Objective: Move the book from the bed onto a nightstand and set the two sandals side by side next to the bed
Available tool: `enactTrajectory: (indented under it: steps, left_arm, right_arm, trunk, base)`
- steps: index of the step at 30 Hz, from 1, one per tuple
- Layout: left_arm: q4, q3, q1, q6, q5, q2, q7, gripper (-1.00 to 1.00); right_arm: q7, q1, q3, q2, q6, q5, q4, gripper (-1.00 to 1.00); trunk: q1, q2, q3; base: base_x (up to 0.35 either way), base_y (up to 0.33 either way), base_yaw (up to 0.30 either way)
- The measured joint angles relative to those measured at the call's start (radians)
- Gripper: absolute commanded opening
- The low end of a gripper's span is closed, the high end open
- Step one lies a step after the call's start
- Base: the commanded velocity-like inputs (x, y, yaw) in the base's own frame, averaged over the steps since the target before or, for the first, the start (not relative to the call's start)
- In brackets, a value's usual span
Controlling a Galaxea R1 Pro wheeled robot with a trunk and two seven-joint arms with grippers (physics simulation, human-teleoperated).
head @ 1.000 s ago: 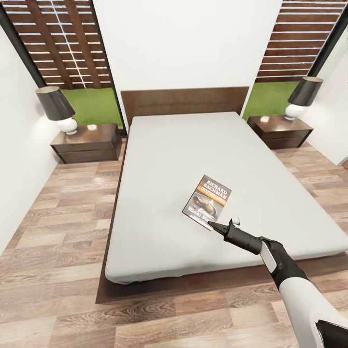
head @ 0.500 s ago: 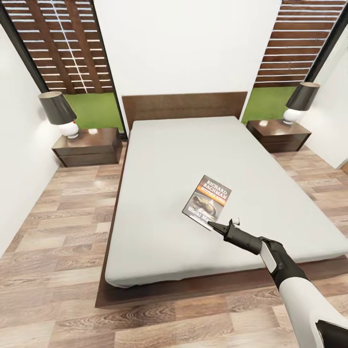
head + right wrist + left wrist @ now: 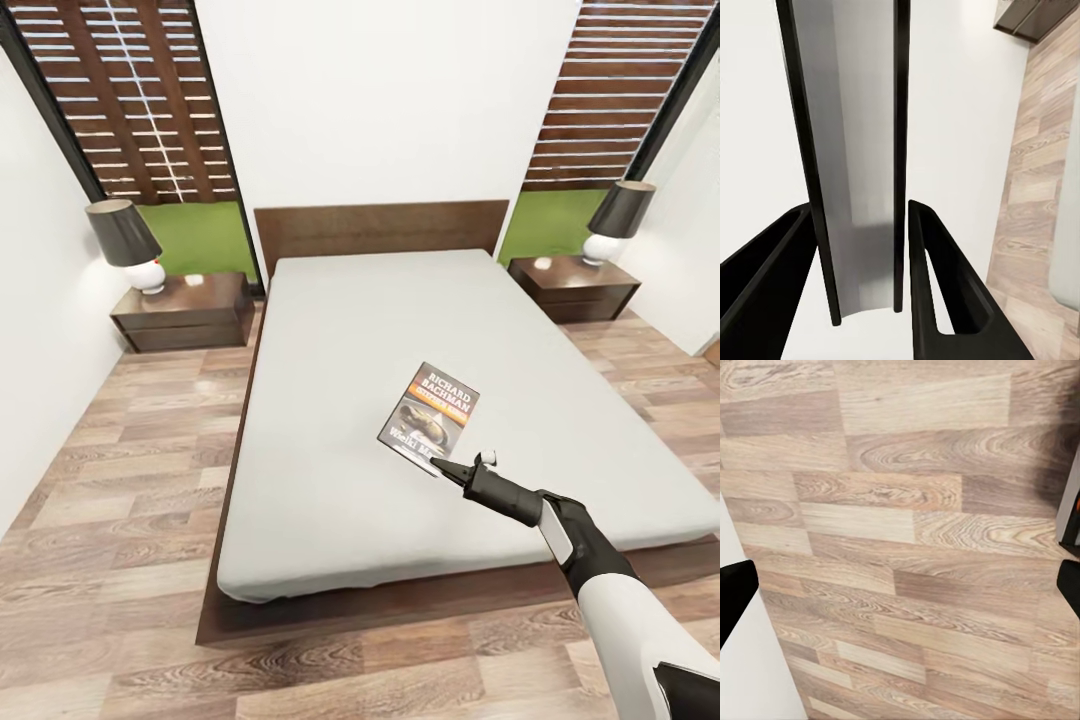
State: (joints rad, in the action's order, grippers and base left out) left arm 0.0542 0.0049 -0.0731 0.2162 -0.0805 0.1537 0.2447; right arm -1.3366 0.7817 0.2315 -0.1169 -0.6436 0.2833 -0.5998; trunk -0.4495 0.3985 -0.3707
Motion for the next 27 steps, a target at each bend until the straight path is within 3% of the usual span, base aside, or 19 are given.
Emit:
enactTrajectory:
  steps: [27]
  left_arm:
    - [0.000,0.000,0.000,0.000,0.000,-0.002,0.000,1.00]
  right_arm:
    - [0.000,0.000,-0.002,0.000,0.001,0.000,0.000,-1.00]
  trunk:
    - [0.000,0.000,0.044]
  base:
    - [0.000,0.000,0.000]
